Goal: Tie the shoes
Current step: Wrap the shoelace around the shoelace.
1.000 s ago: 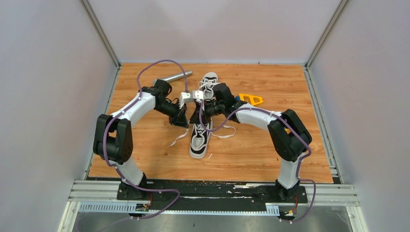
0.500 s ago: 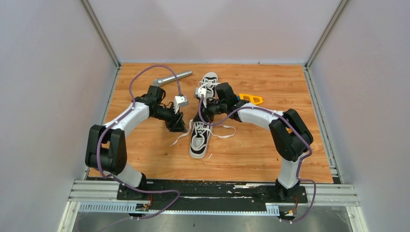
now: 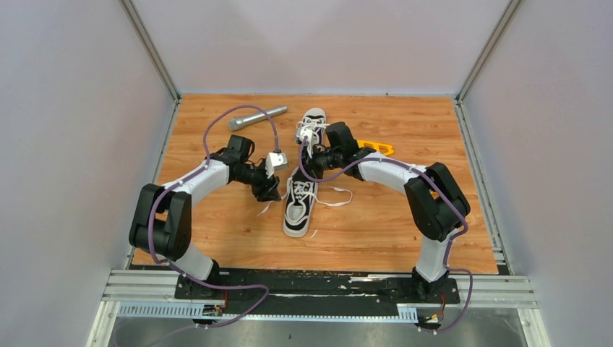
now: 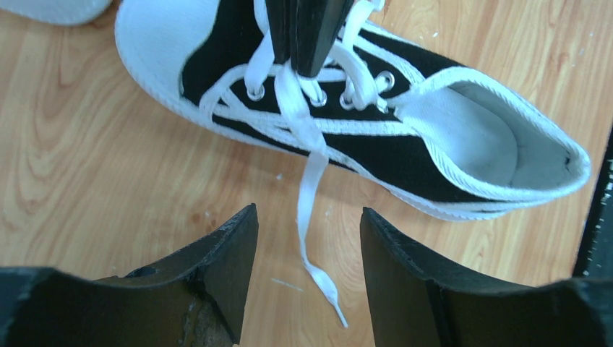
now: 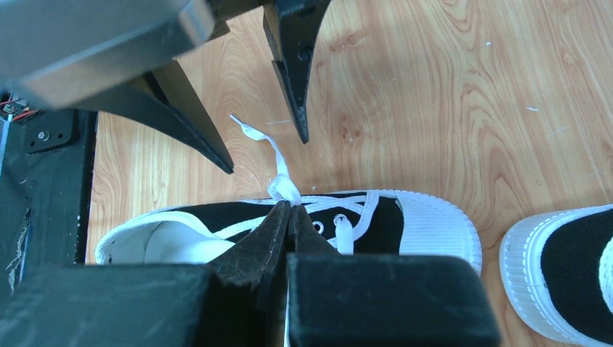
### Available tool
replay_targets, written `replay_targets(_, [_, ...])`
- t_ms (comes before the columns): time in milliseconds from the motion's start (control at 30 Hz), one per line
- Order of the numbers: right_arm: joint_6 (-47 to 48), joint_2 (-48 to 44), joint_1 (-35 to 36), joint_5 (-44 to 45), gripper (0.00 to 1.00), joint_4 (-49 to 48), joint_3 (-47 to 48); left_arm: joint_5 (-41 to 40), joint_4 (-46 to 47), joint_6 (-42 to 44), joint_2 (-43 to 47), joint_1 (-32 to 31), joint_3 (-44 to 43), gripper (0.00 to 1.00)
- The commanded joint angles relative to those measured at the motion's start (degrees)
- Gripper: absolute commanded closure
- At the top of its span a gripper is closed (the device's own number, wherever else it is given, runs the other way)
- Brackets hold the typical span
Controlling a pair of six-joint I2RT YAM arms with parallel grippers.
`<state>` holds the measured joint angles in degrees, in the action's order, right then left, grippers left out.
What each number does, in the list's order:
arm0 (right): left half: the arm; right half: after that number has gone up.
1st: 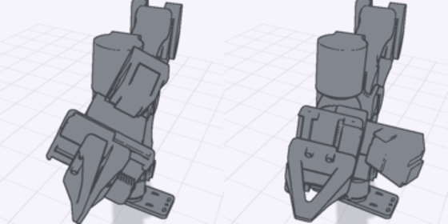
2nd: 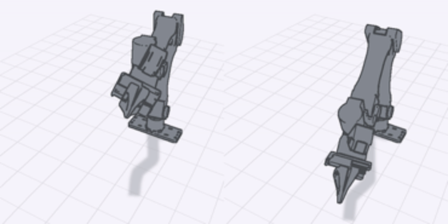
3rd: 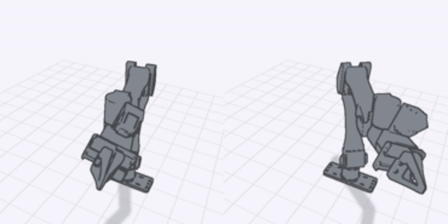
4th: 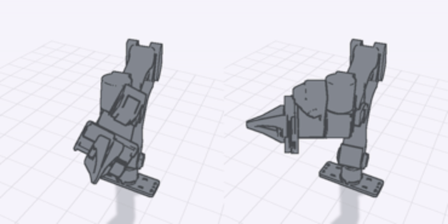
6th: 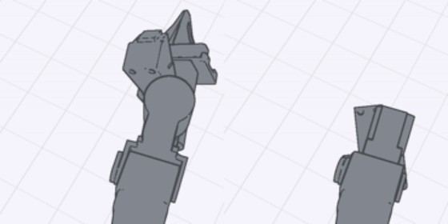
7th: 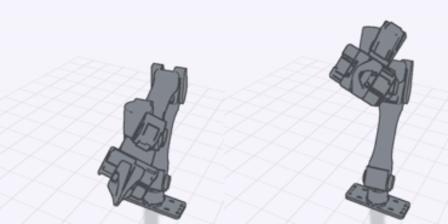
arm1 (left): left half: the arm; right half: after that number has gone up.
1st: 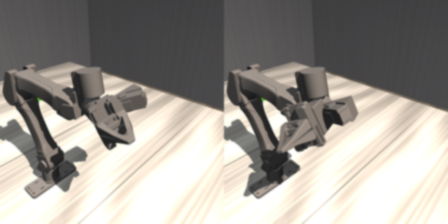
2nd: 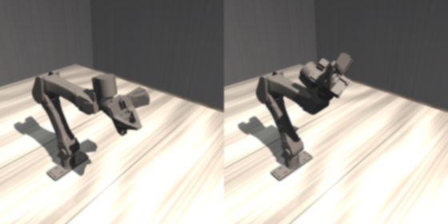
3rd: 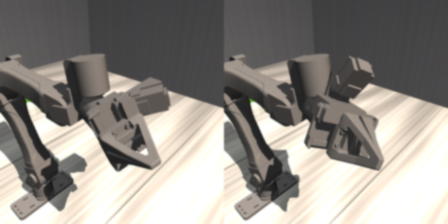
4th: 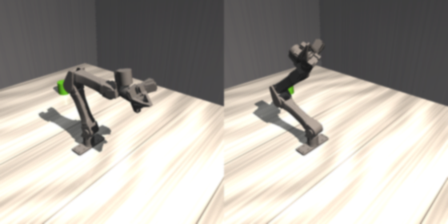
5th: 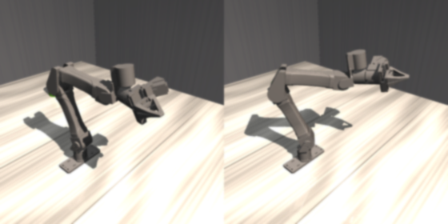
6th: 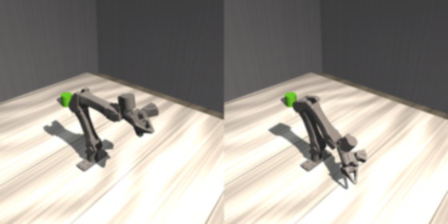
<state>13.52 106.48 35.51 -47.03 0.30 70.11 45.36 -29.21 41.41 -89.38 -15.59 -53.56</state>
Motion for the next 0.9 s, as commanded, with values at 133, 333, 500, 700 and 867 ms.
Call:
replay_targets(133, [-2.04,-2.41,0.09,-0.79,1.00,-0.64,-0.01,-0.38,3.41,5.77,-2.52,-2.17,-1.22,0.42])
replay_targets(333, [-2.42,-2.59,0.10,-0.46,1.00,-0.91,-0.17,-0.85,1.03,7.88,-6.31,-2.51,-4.20,0.45])
replay_targets(500, [-2.83,-2.59,0.02,-0.40,1.00,-0.95,-0.65,2.22,-5.88,11.89,-9.55,-2.16,-8.38,0.48])
replay_targets(700, [-6.10,-2.44,-1.48,-1.36,1.00,-2.01,-1.33,4.52,-10.19,14.47,-8.71,-1.66,-10.08,0.46])
replay_targets(867, [-6.95,-1.81,-2.26,-2.05,1.00,-2.52,-1.57,5.38,-13.22,17.71,-9.76,-1.71,-10.91,0.49])
